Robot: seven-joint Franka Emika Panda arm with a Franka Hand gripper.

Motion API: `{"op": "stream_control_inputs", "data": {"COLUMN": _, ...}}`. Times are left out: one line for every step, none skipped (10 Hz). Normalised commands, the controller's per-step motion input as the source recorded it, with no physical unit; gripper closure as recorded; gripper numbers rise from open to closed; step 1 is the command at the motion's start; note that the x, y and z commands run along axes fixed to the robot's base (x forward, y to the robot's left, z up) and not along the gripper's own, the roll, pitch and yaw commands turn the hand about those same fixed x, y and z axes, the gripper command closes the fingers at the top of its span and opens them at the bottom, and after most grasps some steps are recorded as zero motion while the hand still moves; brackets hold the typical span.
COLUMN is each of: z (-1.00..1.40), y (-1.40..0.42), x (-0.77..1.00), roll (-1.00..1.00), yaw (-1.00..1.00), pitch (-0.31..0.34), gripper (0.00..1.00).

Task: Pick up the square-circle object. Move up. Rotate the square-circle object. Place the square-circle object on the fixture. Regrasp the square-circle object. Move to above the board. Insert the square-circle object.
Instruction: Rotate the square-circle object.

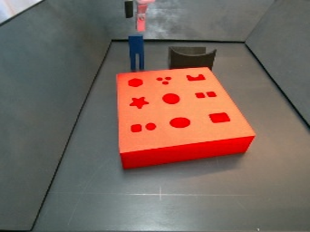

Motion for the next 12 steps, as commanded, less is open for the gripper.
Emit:
{"op": "stream_control_inputs", "data": {"z": 0.00, "y": 0.00, "x": 0.01, "roll": -0.03, "yaw": 1.00, "pitch": 0.012, "gripper": 0.00}}
{"op": "stream_control_inputs", "data": {"z": 0.00, "y": 0.00, "x": 0.01, "roll": -0.03, "yaw": 1.00, "pitch": 0.012, "gripper": 0.00}}
{"op": "stream_control_inputs", "data": {"z": 0.00, "y": 0.00, "x": 0.01, "roll": -0.03, "yaw": 1.00, "pitch": 0.013, "gripper": 0.00}}
{"op": "stream_control_inputs", "data": {"z": 0.00, "y": 0.00, "x": 0.01, "roll": -0.03, "yaw": 1.00, "pitch": 0.014, "gripper": 0.00}}
{"op": "stream_control_inputs", "data": {"z": 0.00, "y": 0.00, "x": 0.01, "roll": -0.04, "yaw": 1.00, "pitch": 0.015, "gripper": 0.00}}
{"op": "stream_control_inputs", "data": {"z": 0.00, "y": 0.00, "x": 0.01, "roll": -0.04, "yaw": 1.00, "pitch": 0.017, "gripper": 0.00}}
{"op": "stream_control_inputs", "data": {"z": 0.00, "y": 0.00, "x": 0.01, "roll": -0.05, "yaw": 1.00, "pitch": 0.019, "gripper": 0.00}}
{"op": "stream_control_inputs", "data": {"z": 0.00, "y": 0.00, "x": 0.01, "roll": -0.05, "yaw": 1.00, "pitch": 0.020, "gripper": 0.00}}
{"op": "stream_control_inputs", "data": {"z": 0.00, "y": 0.00, "x": 0.01, "roll": -0.06, "yaw": 1.00, "pitch": 0.024, "gripper": 0.00}}
{"op": "stream_control_inputs", "data": {"z": 0.00, "y": 0.00, "x": 0.01, "roll": -0.06, "yaw": 1.00, "pitch": 0.026, "gripper": 0.00}}
{"op": "stream_control_inputs", "data": {"z": 0.00, "y": 0.00, "x": 0.01, "roll": -0.08, "yaw": 1.00, "pitch": 0.031, "gripper": 0.00}}
{"op": "stream_control_inputs", "data": {"z": 0.00, "y": 0.00, "x": 0.01, "roll": -0.09, "yaw": 1.00, "pitch": 0.038, "gripper": 0.00}}
